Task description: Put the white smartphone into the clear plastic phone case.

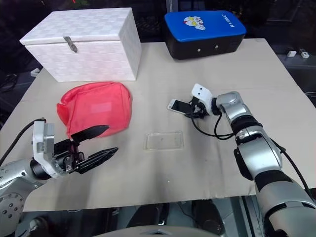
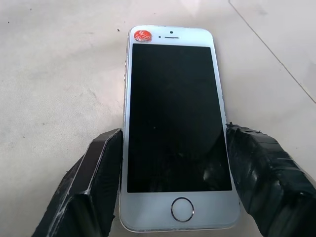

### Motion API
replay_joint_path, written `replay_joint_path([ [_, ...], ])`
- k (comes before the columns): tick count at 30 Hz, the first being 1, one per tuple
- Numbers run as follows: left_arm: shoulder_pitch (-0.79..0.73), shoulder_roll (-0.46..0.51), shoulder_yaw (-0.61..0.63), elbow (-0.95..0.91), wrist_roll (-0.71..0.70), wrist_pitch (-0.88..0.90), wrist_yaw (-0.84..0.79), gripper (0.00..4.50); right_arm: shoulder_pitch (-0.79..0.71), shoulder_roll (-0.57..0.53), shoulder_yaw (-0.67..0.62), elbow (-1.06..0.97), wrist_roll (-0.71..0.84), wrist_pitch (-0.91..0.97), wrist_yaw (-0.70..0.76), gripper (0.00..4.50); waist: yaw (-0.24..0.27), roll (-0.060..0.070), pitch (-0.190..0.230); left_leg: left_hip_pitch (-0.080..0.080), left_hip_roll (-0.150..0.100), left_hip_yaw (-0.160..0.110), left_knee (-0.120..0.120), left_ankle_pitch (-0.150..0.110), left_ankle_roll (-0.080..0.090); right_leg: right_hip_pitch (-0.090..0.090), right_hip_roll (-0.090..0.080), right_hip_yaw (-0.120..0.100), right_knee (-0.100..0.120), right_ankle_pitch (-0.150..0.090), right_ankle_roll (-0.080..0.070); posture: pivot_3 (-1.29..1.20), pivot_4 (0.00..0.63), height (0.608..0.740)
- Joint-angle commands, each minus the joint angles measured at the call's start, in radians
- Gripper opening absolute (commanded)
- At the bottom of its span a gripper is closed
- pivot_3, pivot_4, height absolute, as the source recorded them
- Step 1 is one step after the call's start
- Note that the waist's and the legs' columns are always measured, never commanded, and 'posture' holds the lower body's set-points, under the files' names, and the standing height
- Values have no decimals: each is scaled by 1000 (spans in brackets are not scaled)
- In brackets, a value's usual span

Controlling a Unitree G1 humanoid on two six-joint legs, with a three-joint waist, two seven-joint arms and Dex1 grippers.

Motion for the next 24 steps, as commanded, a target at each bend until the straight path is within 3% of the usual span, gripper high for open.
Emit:
replay_joint_path([
  [1,21,0,-14,43,40,-49,-29,4500,95,-74,-61,-267,80,103,99,2750,7,1,1,-1,0,0,0,0,0,0,0,0,0,0,0,0,150,740],
  [5,37,9,-40,115,90,-98,-77,4500,244,-129,-58,-769,156,338,132,2750,8,4,3,-5,0,0,-1,0,0,-5,0,0,-2,0,0,0,150,740],
  [8,28,12,-53,151,109,-118,-96,4500,312,-142,-31,-1012,168,463,104,2750,-5,4,3,-9,1,0,-1,0,0,-11,0,1,0,0,0,0,150,740],
  [11,26,27,-70,177,130,-133,-119,4500,376,-167,100,-1205,53,490,67,2750,-7,4,2,-10,1,0,-1,0,0,-11,0,1,0,0,0,0,150,740],
  [24,40,24,-91,224,174,-189,-150,4500,387,-207,242,-1270,-66,479,50,2750,-5,3,3,-10,0,0,-1,0,0,-11,-1,1,0,0,0,0,150,740],
])
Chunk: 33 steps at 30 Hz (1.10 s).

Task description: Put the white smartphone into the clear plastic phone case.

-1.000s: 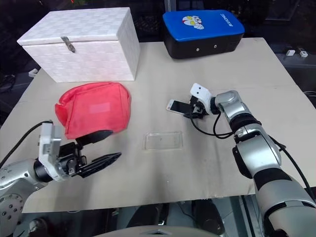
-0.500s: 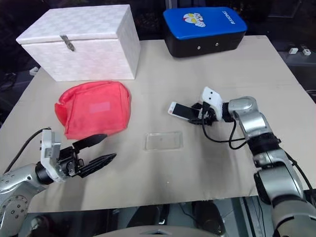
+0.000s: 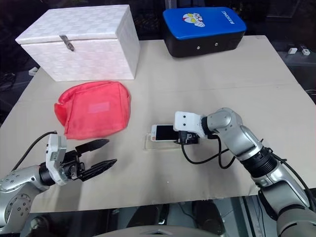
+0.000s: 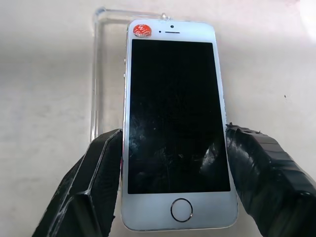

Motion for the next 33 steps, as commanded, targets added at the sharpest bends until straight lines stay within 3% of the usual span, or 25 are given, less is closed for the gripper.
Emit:
replay_joint_path([
  [1,6,0,8,-15,3,-27,-6,4500,-4,-6,8,-47,-16,-20,1,2750,0,0,0,0,0,0,0,0,0,0,0,0,0,0,0,0,150,740],
  [33,19,-18,-40,14,40,-75,-4,4500,-24,-41,118,-179,-63,164,63,2750,2,0,0,0,0,0,0,0,0,0,0,0,0,0,0,0,150,740],
])
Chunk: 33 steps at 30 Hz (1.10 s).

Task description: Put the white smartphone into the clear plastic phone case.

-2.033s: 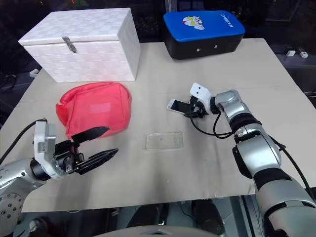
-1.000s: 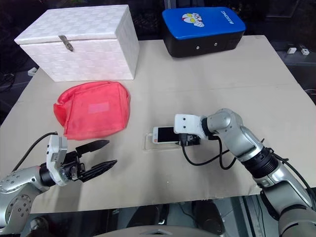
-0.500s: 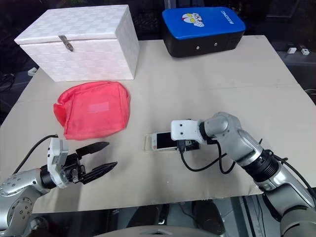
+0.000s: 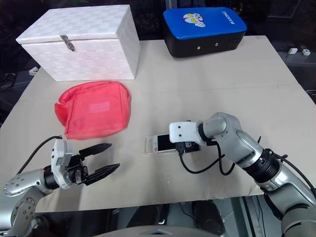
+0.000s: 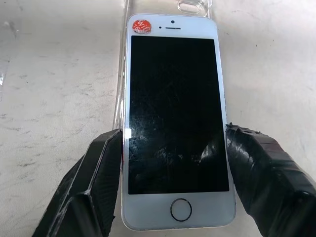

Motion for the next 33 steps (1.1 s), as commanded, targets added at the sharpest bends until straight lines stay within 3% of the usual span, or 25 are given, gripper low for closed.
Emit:
replay_joint_path([
  [1,-4,-1,-3,3,3,-22,-5,4500,-12,-4,27,-31,0,14,27,2750,0,0,0,0,0,0,0,0,0,0,0,0,0,0,0,0,150,740],
  [3,-8,-1,-7,6,4,-23,-6,4500,-16,-3,30,-30,5,18,33,2750,0,0,0,0,0,0,0,0,0,0,0,0,0,0,0,0,150,740],
  [4,-9,-1,-9,8,5,-24,-7,4500,-18,-2,30,-28,8,19,35,3550,0,0,0,0,0,0,0,0,0,0,0,0,0,0,0,0,150,740],
  [7,-14,0,-11,12,6,-23,-11,4500,-21,-6,13,-38,23,21,39,4394,0,0,0,0,0,0,0,0,0,0,0,0,0,0,0,0,150,740],
  [14,-37,2,-17,32,13,-27,-12,4500,-50,-1,-143,-143,153,188,23,4394,-1,0,0,0,0,0,0,0,0,0,0,0,0,0,0,0,150,740],
  [18,-62,-1,-35,38,20,-26,-8,4500,-49,-3,-170,-167,210,223,12,3238,1,0,0,0,0,0,0,0,0,0,0,0,0,0,0,0,150,740],
  [20,-79,-2,-45,46,21,-26,-5,4500,-44,28,-188,-155,249,246,-11,2369,0,0,0,-1,0,0,0,0,0,0,0,0,0,0,0,0,150,740],
  [22,-88,-2,-52,53,25,-29,-6,4500,-40,76,-188,-129,267,245,-54,1153,-3,0,0,0,0,0,0,0,0,-1,0,0,0,0,0,0,150,740],
  [25,-95,-6,-67,60,39,-37,-4,4500,-8,122,-139,-68,250,176,-104,158,-6,-1,0,0,0,0,0,0,0,0,0,0,0,0,0,0,150,740],
  [33,-117,-21,-114,75,77,-58,11,4500,8,137,48,136,133,-18,-107,69,-5,-1,0,-1,0,0,0,0,0,-1,0,0,1,0,0,0,150,740],
])
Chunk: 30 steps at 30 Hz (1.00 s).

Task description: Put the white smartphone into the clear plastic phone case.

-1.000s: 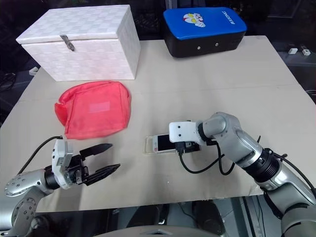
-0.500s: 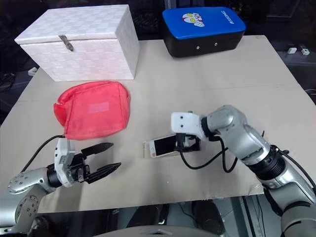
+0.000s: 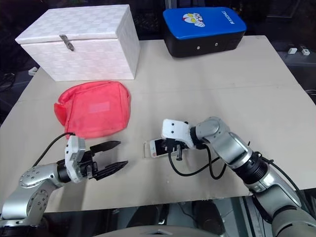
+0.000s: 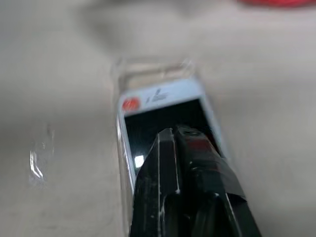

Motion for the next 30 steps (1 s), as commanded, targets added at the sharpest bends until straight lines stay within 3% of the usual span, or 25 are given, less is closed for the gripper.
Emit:
replay_joint_path([
  [1,-7,-7,-10,-3,10,-23,9,4500,-20,11,85,67,-73,-45,-9,69,-4,0,0,0,0,0,0,0,0,0,0,0,0,0,0,0,150,740],
  [7,-14,-13,-32,-2,24,-25,18,4500,-18,1,169,161,-121,-17,42,69,-2,-1,-3,10,0,0,-1,-1,1,8,0,0,-1,0,0,0,150,740],
  [14,-39,-19,-51,30,45,-50,22,4500,4,36,127,212,-70,53,62,69,3,0,-16,14,0,-1,-1,-3,5,13,0,-1,-2,0,0,0,150,740],
  [19,-63,-31,-72,31,54,-48,33,4500,-2,106,13,301,-22,100,-10,69,1,0,-19,16,0,-1,-2,-3,5,15,0,-1,-2,0,0,0,150,740],
  [24,-78,-36,-85,44,61,-52,36,4500,-21,109,87,379,-53,69,18,69,0,3,-20,20,0,-1,-3,-3,5,18,0,-1,-1,0,-1,0,150,740],
  [27,-86,-38,-87,42,60,-49,45,4500,11,62,135,295,-23,85,97,69,4,5,-21,30,0,-2,-7,-3,5,28,0,-1,-6,0,-1,0,150,740],
  [30,-77,-37,-86,40,63,-51,46,4500,34,61,110,253,-25,101,57,69,7,6,-25,30,0,-4,-9,-3,5,30,0,-3,-13,0,0,0,150,740],
])
